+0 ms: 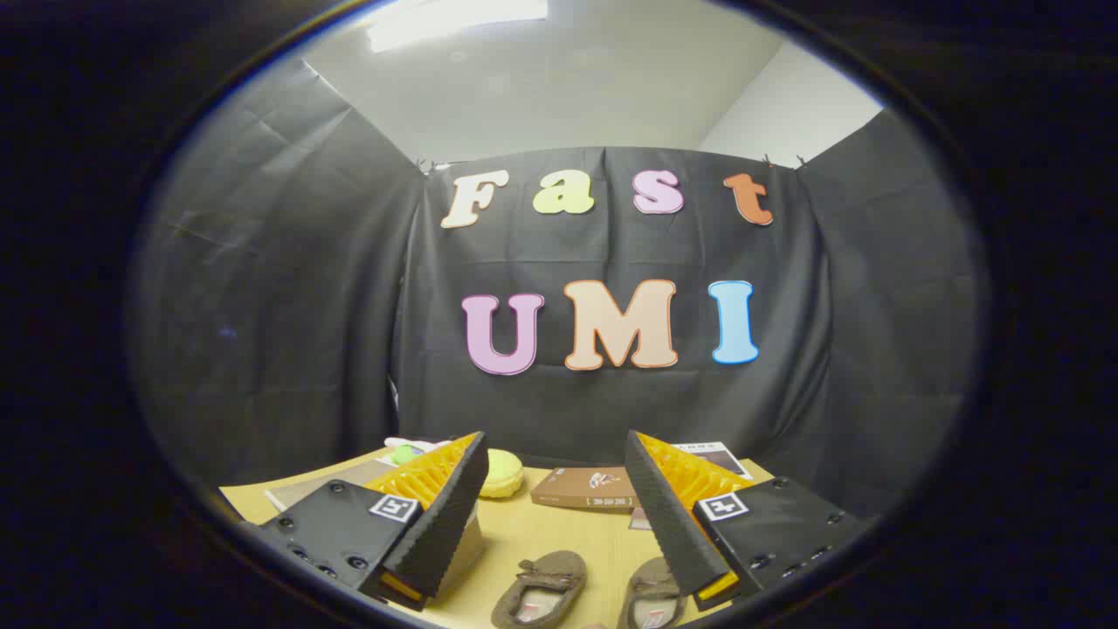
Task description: Open the storage box then place both shoes into the box .Put the left shoe in first, then the right shoe, with the right side of both shoes facing outward in a uniform manner.
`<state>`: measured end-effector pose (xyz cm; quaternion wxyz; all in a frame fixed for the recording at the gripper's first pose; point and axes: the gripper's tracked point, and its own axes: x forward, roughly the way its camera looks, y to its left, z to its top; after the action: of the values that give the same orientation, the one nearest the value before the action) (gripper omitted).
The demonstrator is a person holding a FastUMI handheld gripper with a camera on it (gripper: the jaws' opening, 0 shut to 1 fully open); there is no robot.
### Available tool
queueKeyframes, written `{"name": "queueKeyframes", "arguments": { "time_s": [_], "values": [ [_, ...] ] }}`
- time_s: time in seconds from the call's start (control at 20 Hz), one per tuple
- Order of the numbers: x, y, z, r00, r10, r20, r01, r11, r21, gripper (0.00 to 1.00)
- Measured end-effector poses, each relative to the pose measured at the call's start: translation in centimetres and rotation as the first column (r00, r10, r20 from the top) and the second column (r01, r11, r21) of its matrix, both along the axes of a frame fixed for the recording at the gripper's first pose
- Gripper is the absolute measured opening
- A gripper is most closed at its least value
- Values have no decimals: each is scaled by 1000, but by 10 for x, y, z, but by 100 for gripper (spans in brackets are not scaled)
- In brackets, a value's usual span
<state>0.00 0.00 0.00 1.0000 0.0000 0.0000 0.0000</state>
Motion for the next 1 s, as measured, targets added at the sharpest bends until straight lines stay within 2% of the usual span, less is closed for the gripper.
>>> {"name": "queueKeyframes", "arguments": {
  "time_s": [1.0],
  "values": [
    [20, 0, -16, 999, 50, -15, -50, 999, 0, 100]
  ]
}}
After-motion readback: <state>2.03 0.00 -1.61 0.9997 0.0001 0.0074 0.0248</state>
